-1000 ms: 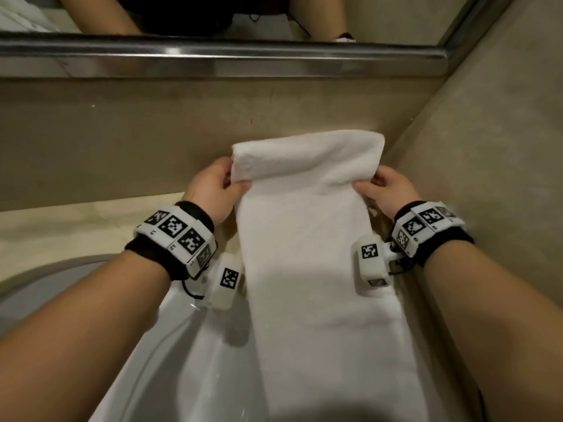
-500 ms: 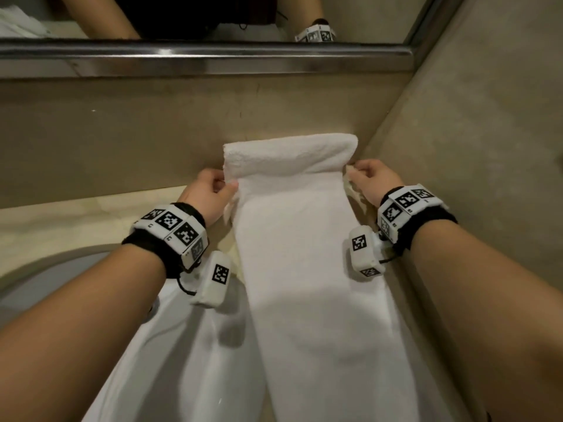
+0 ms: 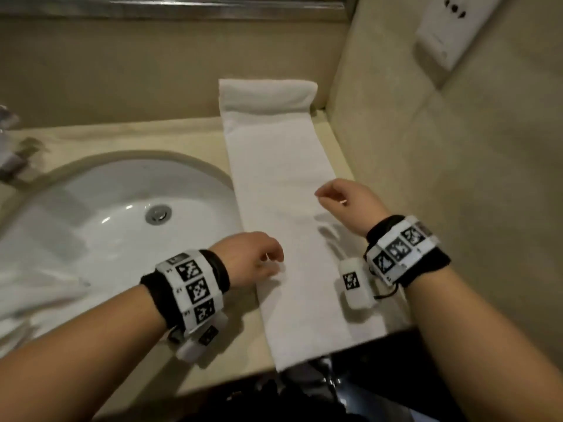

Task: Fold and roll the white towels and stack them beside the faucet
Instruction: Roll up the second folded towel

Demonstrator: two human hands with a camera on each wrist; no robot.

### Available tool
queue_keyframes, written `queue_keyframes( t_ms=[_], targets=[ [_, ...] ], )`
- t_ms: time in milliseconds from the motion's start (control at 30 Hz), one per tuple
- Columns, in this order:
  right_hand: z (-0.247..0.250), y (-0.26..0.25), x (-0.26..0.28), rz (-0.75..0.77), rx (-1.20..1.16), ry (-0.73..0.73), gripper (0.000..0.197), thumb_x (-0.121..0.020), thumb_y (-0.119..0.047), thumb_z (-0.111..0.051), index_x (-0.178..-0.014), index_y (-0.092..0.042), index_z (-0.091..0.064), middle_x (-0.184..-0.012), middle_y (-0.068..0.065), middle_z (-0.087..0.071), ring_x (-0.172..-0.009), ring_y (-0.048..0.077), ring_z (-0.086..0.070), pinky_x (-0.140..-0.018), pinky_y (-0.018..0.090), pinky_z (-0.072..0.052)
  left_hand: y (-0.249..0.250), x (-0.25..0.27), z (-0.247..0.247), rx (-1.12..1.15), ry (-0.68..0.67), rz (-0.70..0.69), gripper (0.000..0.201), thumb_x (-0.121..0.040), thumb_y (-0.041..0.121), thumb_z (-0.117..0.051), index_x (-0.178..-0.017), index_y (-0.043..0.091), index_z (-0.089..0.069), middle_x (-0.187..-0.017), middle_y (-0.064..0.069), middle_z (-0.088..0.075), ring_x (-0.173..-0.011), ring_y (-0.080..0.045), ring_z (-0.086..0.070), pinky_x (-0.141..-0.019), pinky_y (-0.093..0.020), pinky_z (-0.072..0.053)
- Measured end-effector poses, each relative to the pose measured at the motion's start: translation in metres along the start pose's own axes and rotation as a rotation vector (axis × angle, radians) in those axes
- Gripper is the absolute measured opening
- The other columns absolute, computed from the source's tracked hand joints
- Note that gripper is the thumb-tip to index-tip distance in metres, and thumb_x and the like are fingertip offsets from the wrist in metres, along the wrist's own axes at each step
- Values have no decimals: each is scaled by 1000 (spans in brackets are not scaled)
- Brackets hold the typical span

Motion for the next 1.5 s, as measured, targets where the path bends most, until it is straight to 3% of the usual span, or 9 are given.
queue_keyframes(
  t_ms=[333,533,767,933,1133,1233,1333,1433,1500],
  targets=[
    [-60,53,143,22,215,-260,16,-83,-21,-60,-97,-16,-65,-101,5,-62,-100,21,-56,-86,26,-39,48,50,-105,-346,18,-66,65,-71,46,-68,-126,26,-42,-131,-1,-40,-116,-23,-40,-97,-36,-37],
    [-70,54,163,129,261,-302,49,-73,-37,-71,-116,-19,-55,-112,4,-54,-108,21,-48,-94,28,-35,62,54,-117,-460,125,-19,49,-80,32,-53,-127,20,-42,-128,-5,-44,-112,-27,-44,-89,-35,-40],
    [-69,63,170,177,503,-181,57,-76,-37,-68,-127,-26,-47,-128,1,-46,-117,23,-42,-96,36,-28,38,58,-96,-141,161,130,25,-89,16,-46,-113,18,-55,-118,-5,-58,-107,-26,-53,-87,-32,-40],
    [-55,70,159,149,419,-152,25,-86,-24,-56,-110,-22,-62,-113,1,-61,-109,23,-53,-91,33,-33,18,66,-85,168,246,315,19,-89,22,-51,-104,14,-60,-103,-9,-64,-91,-23,-54,-75,-25,-33],
    [-43,77,133,-176,311,-109,24,-88,-34,-52,-101,-16,-62,-105,8,-65,-98,27,-57,-79,30,-38,2,63,-82,254,281,468,19,-86,25,-54,-100,14,-61,-96,-3,-60,-88,-22,-53,-74,-26,-37],
    [-42,72,129,-154,565,-53,27,-84,-38,-57,-106,-22,-58,-112,3,-57,-106,26,-49,-90,38,-33,4,62,-82,152,267,455,17,-85,25,-55,-98,15,-57,-94,-2,-58,-84,-20,-53,-72,-27,-38],
    [-43,59,132,32,632,58,18,-82,-23,-60,-99,-19,-58,-106,4,-54,-102,27,-47,-84,37,-30,12,61,-76,55,370,354,18,-85,19,-55,-101,13,-54,-102,-8,-55,-90,-27,-54,-76,-31,-40],
    [-53,57,135,181,522,-110,15,-83,-5,-51,-92,-11,-63,-97,9,-60,-92,30,-54,-79,36,-39,22,56,-78,-102,321,159,22,-90,16,-49,-110,13,-57,-112,-9,-56,-103,-28,-53,-85,-32,-39],
    [-53,57,139,168,451,-143,13,-84,-13,-55,-95,-11,-62,-100,7,-60,-93,27,-54,-82,34,-40,24,57,-83,-155,253,93,27,-91,28,-49,-112,16,-58,-116,-5,-56,-108,-26,-51,-89,-33,-40]
  ],
)
Point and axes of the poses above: each hand's wrist, its own x-axis away from the middle knuckle, its own z-axis out of the back of the hand, y = z × x, the point moved 3 cm from there along -x, towards the middle knuckle
